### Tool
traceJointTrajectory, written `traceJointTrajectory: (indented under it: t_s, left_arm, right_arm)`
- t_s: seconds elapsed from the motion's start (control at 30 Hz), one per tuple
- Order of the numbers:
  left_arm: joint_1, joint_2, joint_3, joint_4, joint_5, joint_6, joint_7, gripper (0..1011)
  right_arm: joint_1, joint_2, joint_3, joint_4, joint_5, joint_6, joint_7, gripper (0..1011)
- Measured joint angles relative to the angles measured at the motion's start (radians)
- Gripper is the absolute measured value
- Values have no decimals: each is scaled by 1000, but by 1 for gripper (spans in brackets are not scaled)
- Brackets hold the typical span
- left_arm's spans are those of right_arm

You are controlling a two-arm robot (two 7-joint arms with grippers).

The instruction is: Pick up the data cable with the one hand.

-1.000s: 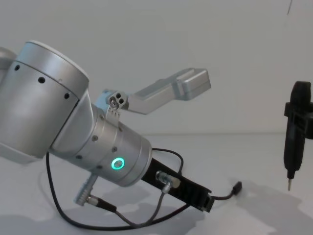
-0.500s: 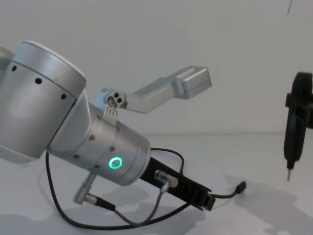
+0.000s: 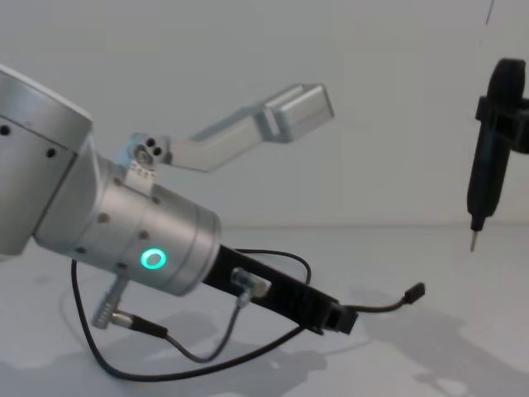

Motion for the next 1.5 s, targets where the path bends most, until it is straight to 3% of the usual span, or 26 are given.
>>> traceJointTrajectory:
  t_s: [0.2,0.5,1.5]
  left_arm:
    - [3,32,-14,-9,-17,-54,-38,39]
    - [5,54,-23,-15,-29,-92,-65,39]
    - [7,73,-31,-21,-40,-124,-88,39]
  right_arm:
    - [14,-2,3,-8,12,17,17,279]
    - [49,-7,5,4,36,48,50,279]
    - [137,-4,-31,105,95,71,124,279]
